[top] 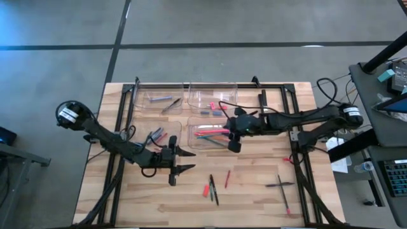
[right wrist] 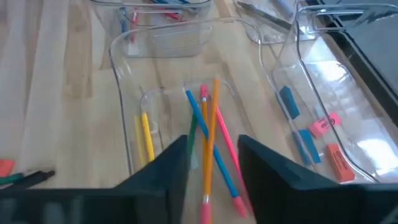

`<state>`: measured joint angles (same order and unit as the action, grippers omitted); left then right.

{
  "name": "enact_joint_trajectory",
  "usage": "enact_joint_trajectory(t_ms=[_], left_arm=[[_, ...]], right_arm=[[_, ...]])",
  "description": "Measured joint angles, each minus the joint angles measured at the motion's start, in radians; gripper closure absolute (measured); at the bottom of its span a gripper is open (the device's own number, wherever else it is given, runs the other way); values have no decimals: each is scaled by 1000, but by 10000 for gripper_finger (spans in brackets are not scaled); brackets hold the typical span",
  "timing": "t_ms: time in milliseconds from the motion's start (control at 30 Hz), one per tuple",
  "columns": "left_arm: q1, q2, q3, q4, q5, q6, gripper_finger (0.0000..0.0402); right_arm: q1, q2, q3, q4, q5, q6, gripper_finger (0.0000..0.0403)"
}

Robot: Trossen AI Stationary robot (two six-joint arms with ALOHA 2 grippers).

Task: Sort crayons/erasers/pens/pencils in bins
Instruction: Put the green pencil into the bottom right transparent bin

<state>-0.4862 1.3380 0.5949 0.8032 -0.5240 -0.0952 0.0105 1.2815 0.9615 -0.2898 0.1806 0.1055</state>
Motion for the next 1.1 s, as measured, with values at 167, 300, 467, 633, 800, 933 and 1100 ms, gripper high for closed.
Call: enact_joint_trajectory(t_ms=[167, 300, 467, 633, 800, 933, 1100], left_arm=[[0, 1, 0, -1, 0, -1, 229], [0, 1, -2, -6, 0, -3, 229], [0, 2, -9, -6, -2, -3, 229], [0, 2, -9, -1, -5, -3, 229], [0, 2, -9, -2, -5, -5, 229], [0, 2, -11, -4, -5, -30, 229], [-2, 2, -11, -5, -5, -31, 229]], right_arm=[[14, -52, 0, -61, 2, 24, 219], [69, -123, 0, -239, -6, 127, 193], [211, -177, 0, -519, -35, 417, 188], [473, -150, 0, -563, -83, 725, 196], [670, -77, 0, -637, -102, 1065, 200], [779, -28, 0, -671, -143, 1253, 200], [852, 19, 0, -679, -164, 1377, 200]])
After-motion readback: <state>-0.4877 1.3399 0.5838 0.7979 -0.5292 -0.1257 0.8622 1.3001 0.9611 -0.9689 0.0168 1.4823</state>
